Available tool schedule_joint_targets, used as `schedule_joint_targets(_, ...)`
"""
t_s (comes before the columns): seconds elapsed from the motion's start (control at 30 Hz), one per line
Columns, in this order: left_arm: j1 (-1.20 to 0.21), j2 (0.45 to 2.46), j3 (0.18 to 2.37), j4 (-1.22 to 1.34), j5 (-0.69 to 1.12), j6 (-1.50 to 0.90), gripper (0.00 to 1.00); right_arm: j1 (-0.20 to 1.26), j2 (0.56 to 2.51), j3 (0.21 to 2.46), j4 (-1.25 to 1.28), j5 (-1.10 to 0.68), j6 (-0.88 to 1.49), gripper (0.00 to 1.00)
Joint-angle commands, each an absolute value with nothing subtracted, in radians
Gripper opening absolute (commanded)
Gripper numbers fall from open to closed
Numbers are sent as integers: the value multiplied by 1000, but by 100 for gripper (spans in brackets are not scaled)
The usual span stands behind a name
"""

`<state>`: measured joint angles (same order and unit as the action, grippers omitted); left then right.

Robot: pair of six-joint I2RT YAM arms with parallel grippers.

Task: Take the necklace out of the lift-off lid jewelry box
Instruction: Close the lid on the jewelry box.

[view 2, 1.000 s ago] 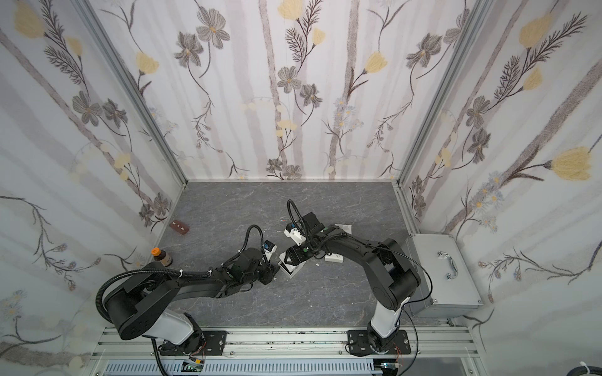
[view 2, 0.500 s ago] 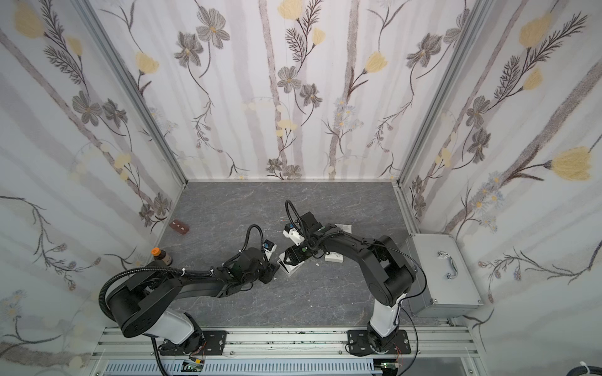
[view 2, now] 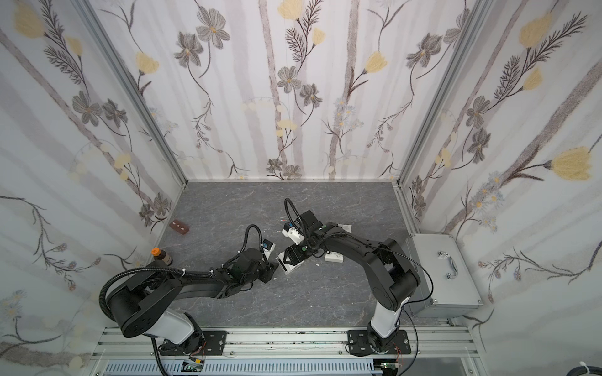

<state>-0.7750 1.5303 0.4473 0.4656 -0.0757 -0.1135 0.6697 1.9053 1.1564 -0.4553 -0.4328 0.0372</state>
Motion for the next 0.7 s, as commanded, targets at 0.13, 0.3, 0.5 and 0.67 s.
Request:
schedule_joint_targets(0.13,-772,1537,439,527,-95,-126,54,638,1938,1208,-515,-465,20,72)
schedule_joint_targets(0.3,-768,1551,439,547,-87,-118,54,622,1990,1254,-564,-536,-6,72)
schedule_joint_targets(0.5,-761,1565,440,570,-77,-104,54,620,2019,1276,-589,-574,-8,72)
schedule_joint_targets(0.67,-755,1580,444,593,-74,-95,54,614,2043,1298,-614,-591,-15,72)
